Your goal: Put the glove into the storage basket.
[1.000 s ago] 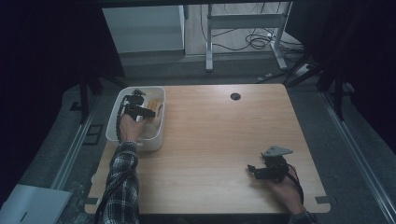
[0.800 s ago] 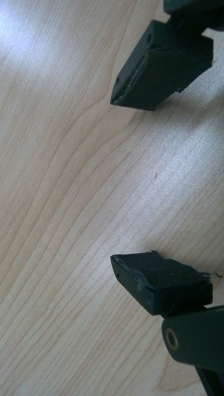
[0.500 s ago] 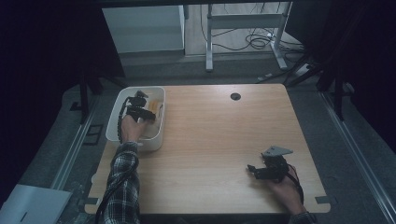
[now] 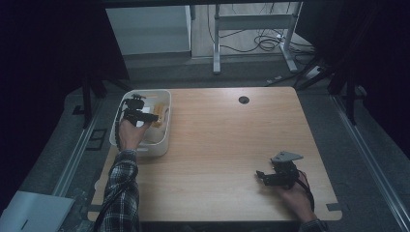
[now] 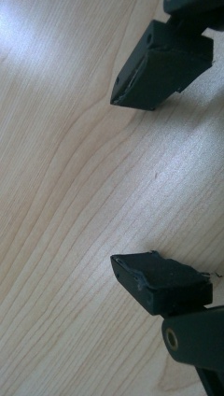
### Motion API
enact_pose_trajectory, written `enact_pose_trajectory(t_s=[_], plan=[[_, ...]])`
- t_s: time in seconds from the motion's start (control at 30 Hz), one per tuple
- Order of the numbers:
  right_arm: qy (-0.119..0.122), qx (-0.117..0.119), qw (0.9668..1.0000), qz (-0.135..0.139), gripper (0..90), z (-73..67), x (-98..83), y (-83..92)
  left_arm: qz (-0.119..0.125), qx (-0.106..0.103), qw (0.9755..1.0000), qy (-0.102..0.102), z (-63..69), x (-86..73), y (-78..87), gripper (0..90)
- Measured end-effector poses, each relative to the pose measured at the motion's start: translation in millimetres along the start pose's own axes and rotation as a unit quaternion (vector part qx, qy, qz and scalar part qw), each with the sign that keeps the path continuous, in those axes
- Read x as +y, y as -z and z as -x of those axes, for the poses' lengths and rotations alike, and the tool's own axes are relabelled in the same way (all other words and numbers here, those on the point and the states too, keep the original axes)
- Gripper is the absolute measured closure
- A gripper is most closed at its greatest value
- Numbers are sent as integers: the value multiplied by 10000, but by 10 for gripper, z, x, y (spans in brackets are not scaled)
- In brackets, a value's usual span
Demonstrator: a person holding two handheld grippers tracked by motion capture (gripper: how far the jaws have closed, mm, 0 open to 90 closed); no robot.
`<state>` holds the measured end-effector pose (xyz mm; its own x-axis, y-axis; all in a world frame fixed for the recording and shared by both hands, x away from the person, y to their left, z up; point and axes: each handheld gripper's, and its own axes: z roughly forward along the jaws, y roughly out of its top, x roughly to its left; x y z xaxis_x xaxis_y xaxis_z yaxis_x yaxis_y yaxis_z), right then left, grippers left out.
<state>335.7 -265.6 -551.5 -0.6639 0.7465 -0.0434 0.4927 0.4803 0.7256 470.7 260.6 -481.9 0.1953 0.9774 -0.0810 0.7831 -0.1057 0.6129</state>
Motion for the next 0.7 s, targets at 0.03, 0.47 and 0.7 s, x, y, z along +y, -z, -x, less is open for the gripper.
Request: enact_pose_trajectory(t_s=[0.03,0.47,0.7], plan=[[1,0,10000,1,195,0,0,0,36,-3,10000,-6,-3,-12,14,165],[-1,0,10000,0,195,0,0,0,400,-229,9988,-151,-12,-178,208,85],[-4,0,10000,0,195,-1,0,0,530,-353,9978,-186,20,-246,306,64]])
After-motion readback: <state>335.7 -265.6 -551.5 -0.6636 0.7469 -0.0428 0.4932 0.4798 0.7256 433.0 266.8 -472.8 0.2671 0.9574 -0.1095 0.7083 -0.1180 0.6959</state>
